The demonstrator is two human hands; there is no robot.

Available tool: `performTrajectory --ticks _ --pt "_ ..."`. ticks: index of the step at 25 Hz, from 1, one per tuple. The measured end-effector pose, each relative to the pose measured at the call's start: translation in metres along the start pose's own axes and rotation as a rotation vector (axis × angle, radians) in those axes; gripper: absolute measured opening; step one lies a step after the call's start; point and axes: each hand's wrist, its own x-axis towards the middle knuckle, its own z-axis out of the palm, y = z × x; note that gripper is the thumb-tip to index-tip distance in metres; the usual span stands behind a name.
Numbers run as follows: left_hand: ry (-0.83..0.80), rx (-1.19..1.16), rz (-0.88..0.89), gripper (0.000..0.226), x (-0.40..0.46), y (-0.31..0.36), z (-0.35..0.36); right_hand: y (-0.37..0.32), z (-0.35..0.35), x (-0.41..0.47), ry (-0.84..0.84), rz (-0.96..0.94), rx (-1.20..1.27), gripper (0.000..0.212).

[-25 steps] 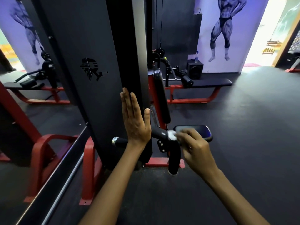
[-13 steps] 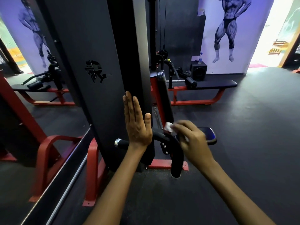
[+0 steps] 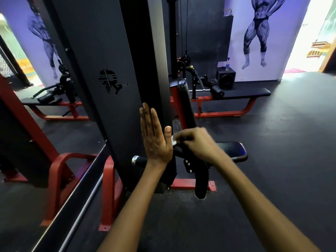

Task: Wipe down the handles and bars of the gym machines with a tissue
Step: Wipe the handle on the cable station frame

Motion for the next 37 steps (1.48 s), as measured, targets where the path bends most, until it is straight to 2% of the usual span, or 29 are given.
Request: performTrajectory --ticks 3,6,8,10,12,15,18,20,21,23,24,26,29,30,32,34,36,37 --pt "0.003 0.013 0.009 0.059 0.0 -0.003 0.0 0.022 0.015 -0.039 0.147 -0.141 0.041 0.031" --pt "0.001 0.047 -0.018 0.058 -0.002 0.001 -0.001 0.058 -0.009 -0.081 0.23 -0.12 -0.117 0.034" --pt "0.004 0.053 -0.022 0.058 -0.004 0.002 -0.001 0.057 -0.014 -0.071 0.281 -0.09 -0.157 0.029" --pt "-0.012 0.047 -0.021 0.058 -0.003 0.001 -0.002 0.03 0.003 -0.042 0.266 -0.131 -0.128 0.022" --pt "-0.022 0.038 -0.002 0.058 -0.001 0.0 -0.003 0.003 0.029 -0.031 0.183 -0.248 -0.21 0.025" --pt "-0.032 0.042 0.002 0.058 -0.002 -0.004 -0.004 0.03 0.031 -0.073 0.175 -0.433 -0.357 0.026" --pt "-0.03 0.026 -0.014 0.058 -0.004 -0.003 -0.003 0.055 0.011 -0.112 0.363 -0.364 -0.331 0.023" --pt "-0.026 0.016 -0.017 0.057 -0.004 -0.002 -0.002 0.042 0.015 -0.086 0.425 -0.316 -0.32 0.026" --pt "-0.024 0.02 -0.017 0.056 -0.003 -0.003 -0.002 0.024 0.023 -0.065 0.394 -0.31 -0.326 0.028" --pt "-0.032 0.039 -0.013 0.056 -0.003 -0.005 -0.003 0.004 0.041 -0.042 0.224 -0.373 -0.391 0.032" --pt "-0.034 0.051 -0.006 0.056 -0.003 -0.007 -0.004 0.007 0.043 -0.041 0.139 -0.412 -0.422 0.035" --pt "-0.029 0.078 0.006 0.057 -0.002 -0.01 -0.006 0.034 0.038 -0.065 0.071 -0.487 -0.417 0.035" --pt "-0.021 0.063 -0.025 0.057 -0.004 -0.004 -0.003 0.057 0.012 -0.106 0.173 -0.505 -0.372 0.035" --pt "-0.012 0.047 -0.05 0.057 -0.006 -0.001 -0.001 0.058 0.009 -0.107 0.238 -0.477 -0.288 0.033" --pt "-0.013 0.021 -0.068 0.057 -0.012 0.0 0.002 0.044 0.016 -0.078 0.376 -0.307 -0.154 0.026" --pt "-0.031 0.023 -0.035 0.057 -0.015 -0.004 0.001 0.018 0.029 -0.04 0.299 -0.191 -0.105 0.03" --pt "-0.045 0.031 -0.008 0.058 -0.015 -0.01 0.0 0.012 0.041 -0.03 0.183 -0.263 -0.129 0.035" --pt "-0.039 0.033 0.0 0.058 -0.015 -0.01 0.0 0.018 0.044 -0.039 0.191 -0.31 -0.134 0.033"
